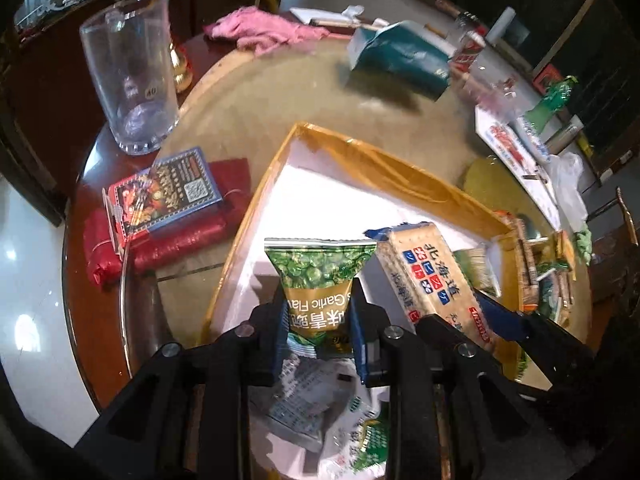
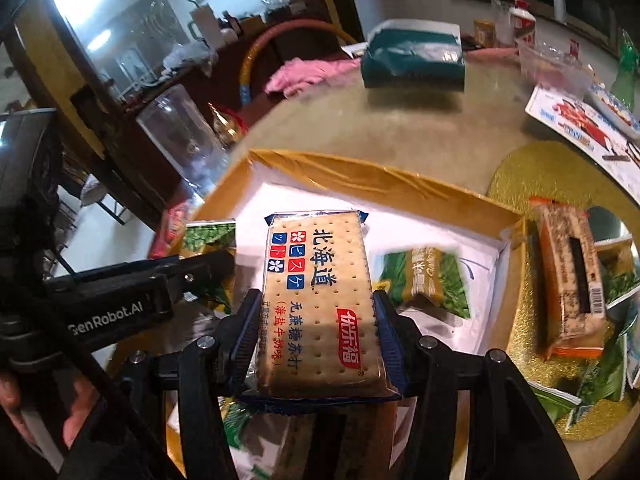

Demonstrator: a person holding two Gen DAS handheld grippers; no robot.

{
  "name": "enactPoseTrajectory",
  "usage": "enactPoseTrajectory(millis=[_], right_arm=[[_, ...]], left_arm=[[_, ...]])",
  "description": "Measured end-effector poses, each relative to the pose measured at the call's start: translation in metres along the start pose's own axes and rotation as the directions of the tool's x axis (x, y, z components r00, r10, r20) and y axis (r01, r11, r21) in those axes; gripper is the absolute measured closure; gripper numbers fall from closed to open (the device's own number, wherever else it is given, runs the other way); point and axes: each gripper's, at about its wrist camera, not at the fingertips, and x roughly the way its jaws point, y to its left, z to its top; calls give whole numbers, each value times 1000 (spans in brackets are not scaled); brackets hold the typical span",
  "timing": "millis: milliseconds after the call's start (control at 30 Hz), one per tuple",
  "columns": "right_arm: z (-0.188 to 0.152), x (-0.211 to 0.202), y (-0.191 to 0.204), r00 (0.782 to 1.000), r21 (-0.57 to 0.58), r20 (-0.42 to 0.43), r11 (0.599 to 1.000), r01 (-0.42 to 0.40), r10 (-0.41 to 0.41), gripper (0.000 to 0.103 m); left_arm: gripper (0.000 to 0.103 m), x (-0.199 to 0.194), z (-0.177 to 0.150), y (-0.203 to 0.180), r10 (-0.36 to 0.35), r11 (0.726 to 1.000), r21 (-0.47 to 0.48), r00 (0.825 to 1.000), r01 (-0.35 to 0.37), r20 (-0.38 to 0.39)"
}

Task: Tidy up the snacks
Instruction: 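Carry the cracker box and green pea bag into the white tray and open both tools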

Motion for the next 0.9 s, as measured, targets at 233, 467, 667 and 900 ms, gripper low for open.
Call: enactPoseTrajectory(millis=[233,467,667,900], right_arm=[[-4,-28,-14,989,47,90,991,-123,119,30],[-58,-108,-36,955,45,218,975,-217,202,30],[-117,-147,-88,950,148,269,968,-202,158,30],[-148,-160,-149,959,286,283,953,-105,21,30]], left_arm=[[31,-14,-5,11,-108,992,-67,994,110,34],[23,-75,-66,-34,-20,999,28,983,15,184],[21,-77,-126,-91,-114,989,113,980,96,160],[21,-67,-151,-150,-125,967,233,988,100,92]])
